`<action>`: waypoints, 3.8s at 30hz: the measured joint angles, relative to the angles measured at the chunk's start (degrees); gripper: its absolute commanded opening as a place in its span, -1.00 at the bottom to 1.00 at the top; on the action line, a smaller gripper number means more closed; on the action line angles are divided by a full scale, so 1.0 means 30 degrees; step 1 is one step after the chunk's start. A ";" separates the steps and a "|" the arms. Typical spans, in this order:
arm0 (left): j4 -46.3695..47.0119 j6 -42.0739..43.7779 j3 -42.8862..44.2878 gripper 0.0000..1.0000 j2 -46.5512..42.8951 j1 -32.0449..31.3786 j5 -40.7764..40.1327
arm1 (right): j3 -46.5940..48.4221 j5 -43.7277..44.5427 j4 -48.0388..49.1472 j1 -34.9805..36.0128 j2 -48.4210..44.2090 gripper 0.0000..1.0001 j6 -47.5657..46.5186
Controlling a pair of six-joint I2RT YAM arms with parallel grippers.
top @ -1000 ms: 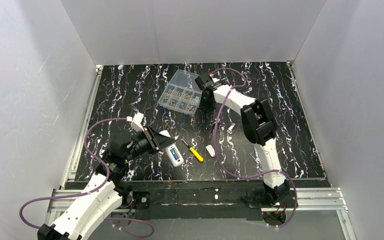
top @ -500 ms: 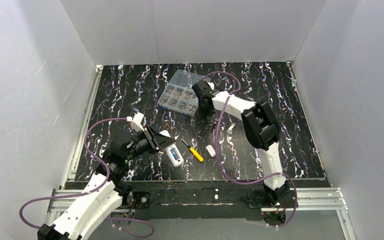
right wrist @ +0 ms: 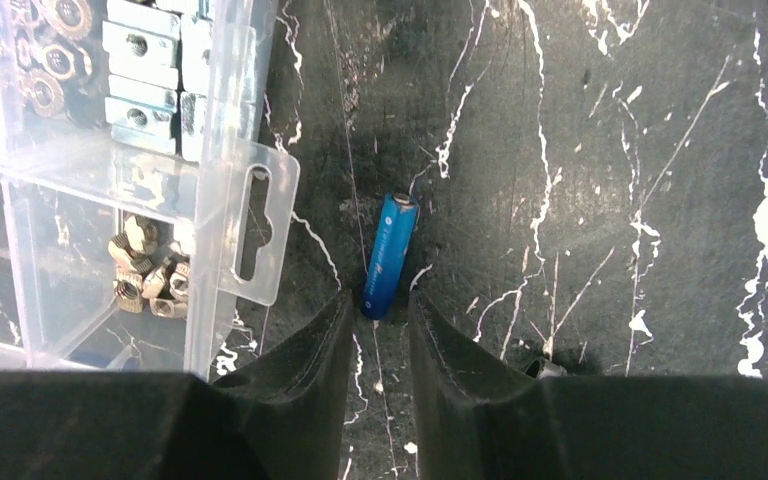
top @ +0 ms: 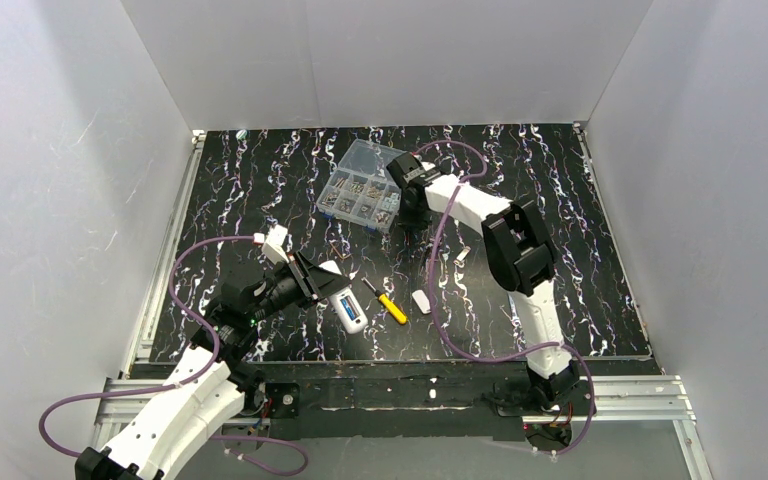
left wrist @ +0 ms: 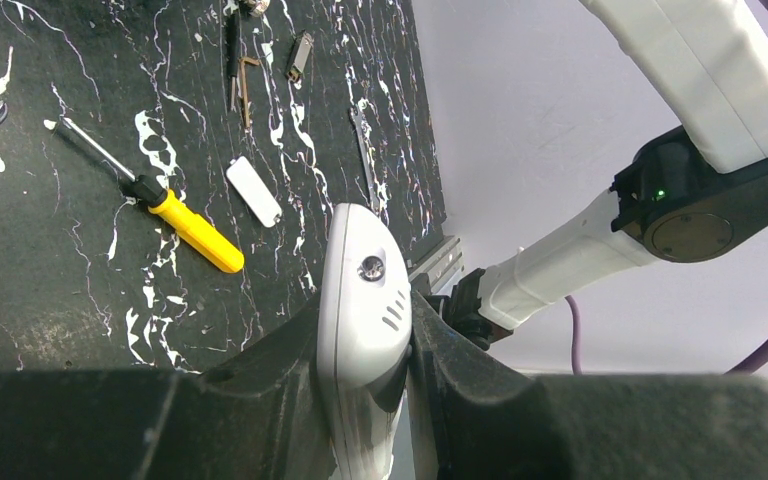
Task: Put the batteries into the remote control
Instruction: Pick up the battery from the center of the board, then place the battery at the center of the board.
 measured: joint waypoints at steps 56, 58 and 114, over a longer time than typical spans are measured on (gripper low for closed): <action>1.3158 0.2572 0.1770 -1.00 0.7526 -0.0525 0.1676 | -1.2947 -0.9734 0.5472 0.5508 -2.1959 -0.97 -0.9792; 1.3151 0.2331 0.1792 -1.00 0.7737 -0.0663 0.1180 | -1.2415 -0.9493 0.5005 0.5741 -2.1420 -0.97 -0.9464; 1.0535 1.0797 0.4809 -1.00 0.5697 -0.1508 0.9231 | -1.6764 -0.4969 0.8386 0.5894 -2.7219 -0.97 -1.1591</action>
